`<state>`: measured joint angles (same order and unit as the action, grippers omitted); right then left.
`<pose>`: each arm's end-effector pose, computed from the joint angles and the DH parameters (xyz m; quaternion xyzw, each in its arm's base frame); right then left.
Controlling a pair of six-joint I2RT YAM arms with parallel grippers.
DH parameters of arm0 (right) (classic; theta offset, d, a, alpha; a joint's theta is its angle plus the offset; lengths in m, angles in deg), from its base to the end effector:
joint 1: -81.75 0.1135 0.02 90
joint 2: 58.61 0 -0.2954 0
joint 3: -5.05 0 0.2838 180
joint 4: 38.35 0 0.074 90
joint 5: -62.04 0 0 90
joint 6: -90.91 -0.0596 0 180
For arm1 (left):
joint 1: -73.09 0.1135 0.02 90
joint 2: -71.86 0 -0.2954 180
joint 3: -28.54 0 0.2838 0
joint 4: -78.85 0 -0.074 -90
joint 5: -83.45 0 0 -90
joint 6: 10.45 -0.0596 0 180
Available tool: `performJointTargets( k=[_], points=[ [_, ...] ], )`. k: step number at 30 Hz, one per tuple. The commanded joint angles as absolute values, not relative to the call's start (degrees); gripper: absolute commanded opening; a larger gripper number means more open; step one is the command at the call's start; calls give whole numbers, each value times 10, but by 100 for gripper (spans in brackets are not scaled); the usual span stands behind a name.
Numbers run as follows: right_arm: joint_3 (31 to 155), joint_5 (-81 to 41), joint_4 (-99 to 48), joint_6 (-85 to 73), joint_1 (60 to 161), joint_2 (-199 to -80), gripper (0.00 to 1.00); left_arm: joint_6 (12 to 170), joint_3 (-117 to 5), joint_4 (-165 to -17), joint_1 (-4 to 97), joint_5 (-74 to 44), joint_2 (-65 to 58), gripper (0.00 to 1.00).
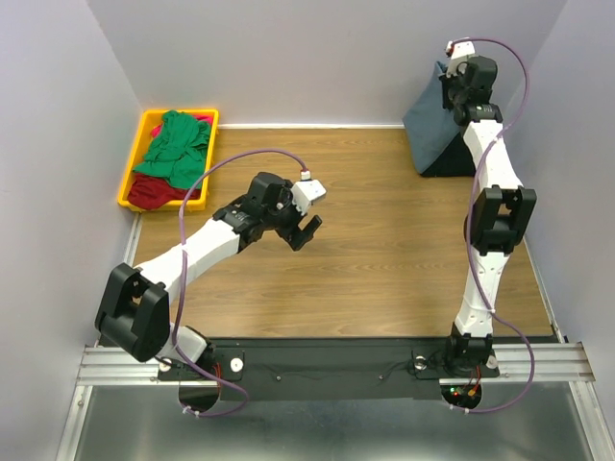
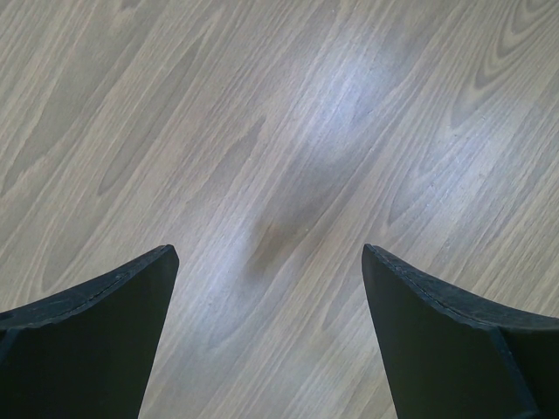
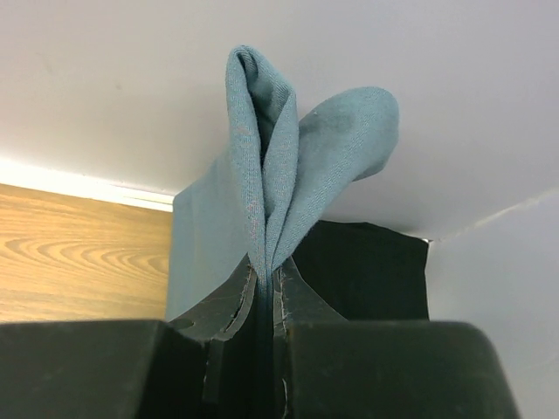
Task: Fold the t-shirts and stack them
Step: Neatly place the folded tshirt to the corner
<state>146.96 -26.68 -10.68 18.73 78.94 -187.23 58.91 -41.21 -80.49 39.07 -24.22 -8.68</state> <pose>0.6093 -0.0286 0.3764 -0.1100 0.7823 -0.1011 0.6047 0.2898 -0.2174 0.2835 0.4624 0.7312 -0.1894 0.4643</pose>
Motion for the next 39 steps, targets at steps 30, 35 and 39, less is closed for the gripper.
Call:
performJointTargets(
  k=[30,35,39],
  points=[
    [1537,-232,-195,321,680,-2011,1,597,-469,-766,393,-252,-95,99],
    [1538,-229,-218,337,671,-2028,1,600,-467,-765,393,-252,-100,99],
    [1544,-219,-232,340,663,-2038,1,598,-467,-764,393,-253,-107,99]
  ],
)
